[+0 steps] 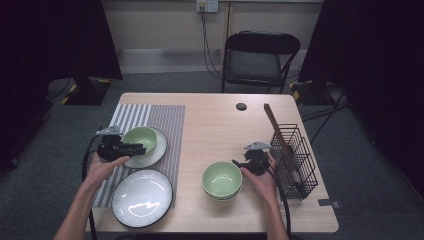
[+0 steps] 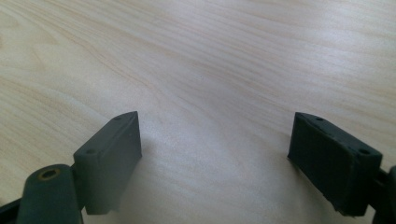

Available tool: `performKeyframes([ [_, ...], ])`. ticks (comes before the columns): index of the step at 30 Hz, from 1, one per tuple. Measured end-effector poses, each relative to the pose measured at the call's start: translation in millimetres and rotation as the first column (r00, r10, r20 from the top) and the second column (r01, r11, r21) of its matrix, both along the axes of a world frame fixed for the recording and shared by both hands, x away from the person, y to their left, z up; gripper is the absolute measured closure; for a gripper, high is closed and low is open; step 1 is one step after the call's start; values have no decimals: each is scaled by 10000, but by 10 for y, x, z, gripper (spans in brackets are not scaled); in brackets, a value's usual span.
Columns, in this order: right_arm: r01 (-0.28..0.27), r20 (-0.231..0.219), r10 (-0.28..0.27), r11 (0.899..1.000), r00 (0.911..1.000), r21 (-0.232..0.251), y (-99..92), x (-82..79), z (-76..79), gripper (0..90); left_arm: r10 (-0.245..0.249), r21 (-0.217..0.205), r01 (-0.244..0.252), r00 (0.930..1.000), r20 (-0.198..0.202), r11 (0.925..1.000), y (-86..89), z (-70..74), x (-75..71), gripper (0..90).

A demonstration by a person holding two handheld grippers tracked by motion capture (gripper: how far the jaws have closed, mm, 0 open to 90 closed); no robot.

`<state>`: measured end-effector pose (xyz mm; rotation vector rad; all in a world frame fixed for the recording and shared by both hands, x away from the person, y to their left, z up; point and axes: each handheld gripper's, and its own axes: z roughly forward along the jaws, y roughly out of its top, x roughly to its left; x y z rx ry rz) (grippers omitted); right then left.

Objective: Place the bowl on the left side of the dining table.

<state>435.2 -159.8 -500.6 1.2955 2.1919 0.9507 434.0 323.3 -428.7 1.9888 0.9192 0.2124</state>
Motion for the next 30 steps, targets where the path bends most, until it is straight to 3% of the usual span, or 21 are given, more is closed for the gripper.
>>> performKeyframes([
  [4,-1,2,1,10000,10000,0,0,0,0,162,328,-24,-328,9986,412,9995,99,93,-78,577],
  [8,0,0,0,10000,10000,0,0,0,0,162,811,-85,-809,9963,289,9967,250,81,-85,528],
  [10,1,1,-1,10000,10000,1,0,0,0,162,1107,203,-1112,9935,275,9936,310,56,-63,503],
  [17,1,0,-1,10000,10000,1,0,0,0,162,1596,11,-1596,9872,78,9872,410,-21,1,477],
  [18,2,1,-2,10000,10000,2,0,0,0,162,1988,133,-1989,9800,97,9799,407,-16,6,461],
  [22,1,1,-1,10000,10000,0,0,0,0,162,2068,189,-2069,9784,41,9782,421,-36,28,448],
  [26,1,3,-1,10000,10000,0,0,0,0,162,2199,56,-2198,9750,-317,9755,463,-112,83,448],
  [30,1,1,-1,10000,10000,1,0,0,0,162,2288,174,-2284,9730,-316,9734,473,-166,85,485],
])
